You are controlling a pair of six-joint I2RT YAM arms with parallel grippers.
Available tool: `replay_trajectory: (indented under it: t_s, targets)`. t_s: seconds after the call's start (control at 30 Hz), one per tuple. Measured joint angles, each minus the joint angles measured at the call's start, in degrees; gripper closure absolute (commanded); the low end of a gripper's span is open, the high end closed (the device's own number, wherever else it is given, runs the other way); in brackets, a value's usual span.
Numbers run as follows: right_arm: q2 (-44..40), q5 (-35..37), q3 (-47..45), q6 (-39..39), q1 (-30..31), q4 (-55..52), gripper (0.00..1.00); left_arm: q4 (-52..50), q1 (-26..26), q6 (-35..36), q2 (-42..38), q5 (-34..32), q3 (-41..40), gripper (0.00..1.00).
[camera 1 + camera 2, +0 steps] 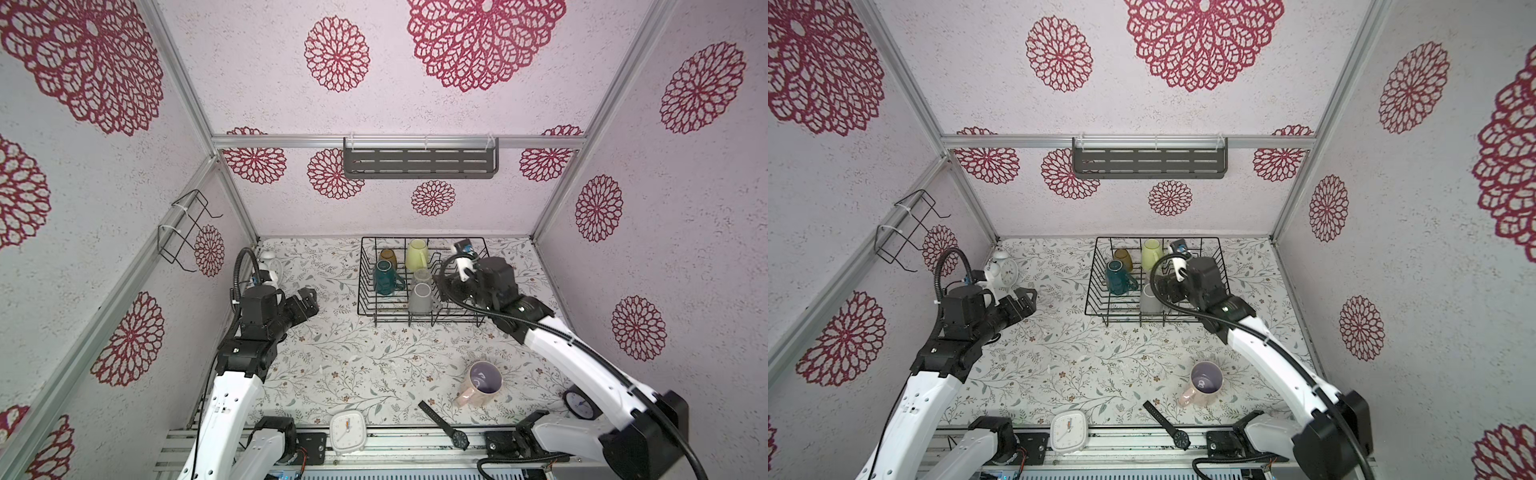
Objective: Load cups into a dish rack
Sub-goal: Pick up the cup from the bottom-right of the table.
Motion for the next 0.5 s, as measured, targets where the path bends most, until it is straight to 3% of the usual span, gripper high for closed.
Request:
replay_trajectory:
  t_s: [0.17, 0.33, 0.5]
  targets:
    - [-8.9, 0.9, -6.6, 12.8, -6.7, -6.1, 0.01, 2.4, -7.8, 1.9, 1.2, -2.9, 0.0, 0.02]
    - [-9.4, 2.3, -2.2, 21.9, -7.9, -23.4, 0.01, 3.7, -13.3, 3.6, 3.6, -6.6, 0.0, 0.02]
    - [-8.7, 2.3, 1.3, 33.2, -8.0, -41.9, 0.01, 4.4, -15.5, 4.4, 4.6, -9.7, 0.0, 0.01]
